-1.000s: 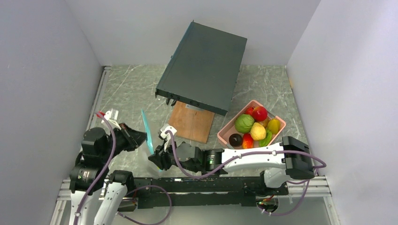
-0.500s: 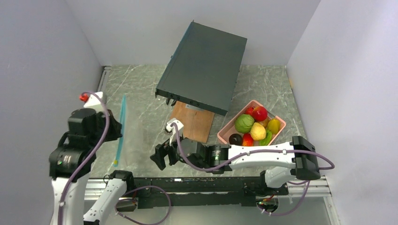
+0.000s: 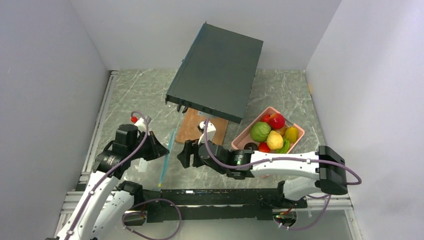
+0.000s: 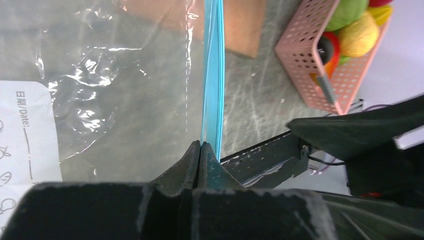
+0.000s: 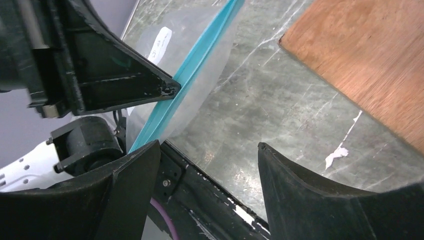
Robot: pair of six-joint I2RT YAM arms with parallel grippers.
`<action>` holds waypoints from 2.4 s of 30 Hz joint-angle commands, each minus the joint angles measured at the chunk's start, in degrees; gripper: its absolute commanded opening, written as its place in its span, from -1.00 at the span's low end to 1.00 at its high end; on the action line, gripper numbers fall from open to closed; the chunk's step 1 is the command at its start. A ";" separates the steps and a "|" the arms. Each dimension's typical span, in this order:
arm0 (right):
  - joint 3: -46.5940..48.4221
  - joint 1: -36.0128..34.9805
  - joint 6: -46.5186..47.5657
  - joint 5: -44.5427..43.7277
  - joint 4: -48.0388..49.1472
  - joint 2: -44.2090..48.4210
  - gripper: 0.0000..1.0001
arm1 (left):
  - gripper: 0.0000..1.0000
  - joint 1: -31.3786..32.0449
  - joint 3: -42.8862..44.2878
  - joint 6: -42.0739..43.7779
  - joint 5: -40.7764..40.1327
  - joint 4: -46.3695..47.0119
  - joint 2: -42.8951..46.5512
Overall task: Place the food in the zip-top bag and seal the zipper
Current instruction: Open the zipper of the food storage bag.
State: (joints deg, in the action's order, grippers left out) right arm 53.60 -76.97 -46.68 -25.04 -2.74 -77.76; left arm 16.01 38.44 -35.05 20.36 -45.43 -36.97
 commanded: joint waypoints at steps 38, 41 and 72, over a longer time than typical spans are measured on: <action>21.36 -1.67 -2.97 -7.68 -5.83 -20.19 -0.91 | -1.00 0.23 6.09 0.32 -5.25 -4.79 6.82; 21.09 -1.87 -2.87 -5.41 -2.18 -19.75 -1.00 | -0.93 0.25 6.47 2.69 -6.94 -6.38 5.82; 33.72 -2.08 -7.09 -7.97 -9.32 -26.86 -1.00 | -0.69 7.17 14.60 8.06 -23.58 -14.93 -3.32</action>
State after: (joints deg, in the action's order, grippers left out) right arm 85.78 -78.61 -53.82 -31.22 -11.20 -104.97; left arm 22.59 52.27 -28.03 -0.86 -61.87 -39.53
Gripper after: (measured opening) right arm 0.010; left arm 0.244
